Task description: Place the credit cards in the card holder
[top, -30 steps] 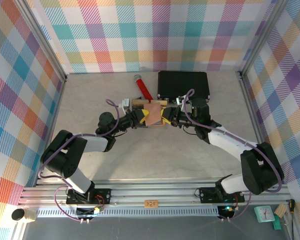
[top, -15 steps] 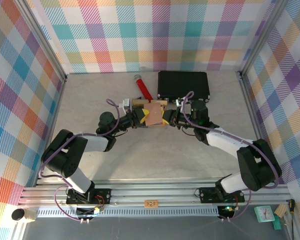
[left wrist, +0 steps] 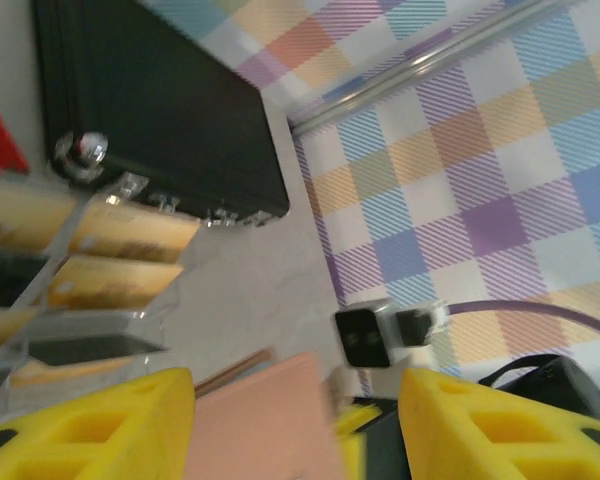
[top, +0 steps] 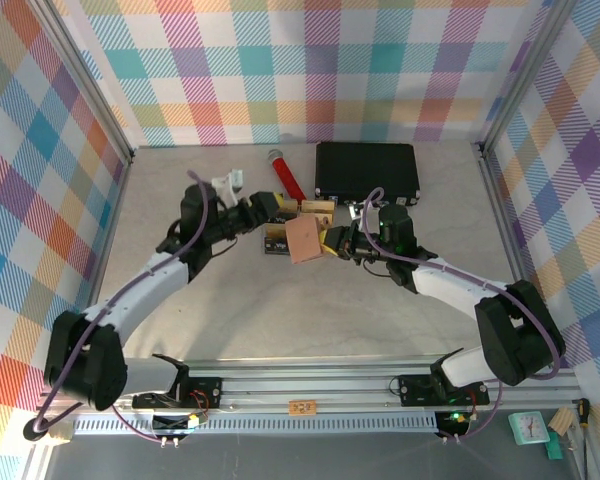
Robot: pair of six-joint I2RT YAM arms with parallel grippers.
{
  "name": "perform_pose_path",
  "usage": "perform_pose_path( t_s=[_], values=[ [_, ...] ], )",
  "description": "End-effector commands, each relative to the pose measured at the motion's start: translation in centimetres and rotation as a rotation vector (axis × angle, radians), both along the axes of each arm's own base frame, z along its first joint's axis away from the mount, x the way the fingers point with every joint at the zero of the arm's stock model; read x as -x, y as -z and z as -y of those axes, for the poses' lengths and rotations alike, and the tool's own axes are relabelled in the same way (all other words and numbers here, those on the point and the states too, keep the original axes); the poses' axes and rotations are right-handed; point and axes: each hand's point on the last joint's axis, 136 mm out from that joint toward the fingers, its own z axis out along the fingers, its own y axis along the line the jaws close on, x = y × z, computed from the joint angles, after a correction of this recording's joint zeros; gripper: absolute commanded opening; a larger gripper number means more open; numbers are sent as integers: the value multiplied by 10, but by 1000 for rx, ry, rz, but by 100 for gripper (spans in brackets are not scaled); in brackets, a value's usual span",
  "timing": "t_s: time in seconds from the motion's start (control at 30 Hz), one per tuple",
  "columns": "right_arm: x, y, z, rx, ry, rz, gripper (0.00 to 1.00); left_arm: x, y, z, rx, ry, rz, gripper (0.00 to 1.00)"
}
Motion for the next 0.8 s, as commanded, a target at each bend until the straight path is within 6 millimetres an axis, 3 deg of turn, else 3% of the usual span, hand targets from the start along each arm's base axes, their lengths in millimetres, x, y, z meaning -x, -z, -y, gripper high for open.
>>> perform_pose_path(
  t_s=[0.0,0.37,0.77],
  values=[
    [4,-2,1,18,-4,36,0,35,53,-16,-485,52,-133,56],
    [6,7,5,70,8,35,0,42,63,33,-767,129,-111,57],
    [6,14,4,79,7,26,0,43,64,66,-796,163,-62,57]
  ],
)
